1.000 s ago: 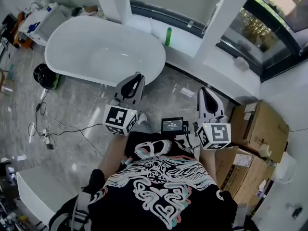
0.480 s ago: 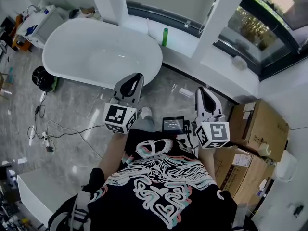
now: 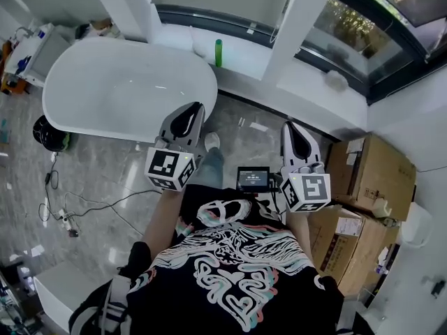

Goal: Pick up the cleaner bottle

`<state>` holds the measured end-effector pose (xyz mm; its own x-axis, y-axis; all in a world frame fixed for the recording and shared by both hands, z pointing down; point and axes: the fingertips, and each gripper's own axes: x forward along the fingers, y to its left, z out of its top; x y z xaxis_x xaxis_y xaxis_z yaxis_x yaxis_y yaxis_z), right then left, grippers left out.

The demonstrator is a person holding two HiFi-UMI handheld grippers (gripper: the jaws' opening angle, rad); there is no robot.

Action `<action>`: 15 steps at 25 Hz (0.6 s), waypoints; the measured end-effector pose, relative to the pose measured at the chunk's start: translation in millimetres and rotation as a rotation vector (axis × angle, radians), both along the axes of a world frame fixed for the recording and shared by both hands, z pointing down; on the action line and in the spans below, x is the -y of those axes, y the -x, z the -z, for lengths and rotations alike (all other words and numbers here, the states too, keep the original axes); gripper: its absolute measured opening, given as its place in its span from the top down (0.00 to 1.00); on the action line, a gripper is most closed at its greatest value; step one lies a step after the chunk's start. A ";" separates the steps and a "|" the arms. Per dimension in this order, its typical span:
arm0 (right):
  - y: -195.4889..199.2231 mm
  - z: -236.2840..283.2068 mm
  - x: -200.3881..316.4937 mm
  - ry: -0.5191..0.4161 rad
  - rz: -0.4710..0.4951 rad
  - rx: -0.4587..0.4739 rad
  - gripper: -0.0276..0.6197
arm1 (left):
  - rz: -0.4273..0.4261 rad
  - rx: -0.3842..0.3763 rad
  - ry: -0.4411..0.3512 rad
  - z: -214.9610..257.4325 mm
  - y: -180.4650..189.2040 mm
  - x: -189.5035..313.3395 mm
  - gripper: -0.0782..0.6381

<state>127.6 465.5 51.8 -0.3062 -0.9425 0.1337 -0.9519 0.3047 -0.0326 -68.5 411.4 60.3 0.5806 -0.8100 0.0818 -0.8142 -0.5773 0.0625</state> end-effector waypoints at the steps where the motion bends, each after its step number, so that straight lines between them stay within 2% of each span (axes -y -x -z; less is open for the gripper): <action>1: -1.0 -2.1 10.0 0.004 -0.004 0.003 0.91 | 0.003 -0.004 0.005 -2.2 0.2 11.1 0.84; 8: -0.2 -11.9 112.0 0.018 -0.002 0.009 0.91 | 0.026 -0.016 0.027 -11.3 4.7 119.2 0.84; 15: 11.0 -8.3 238.8 0.003 0.012 0.007 0.91 | 0.018 0.010 -0.010 -1.7 7.6 243.1 0.84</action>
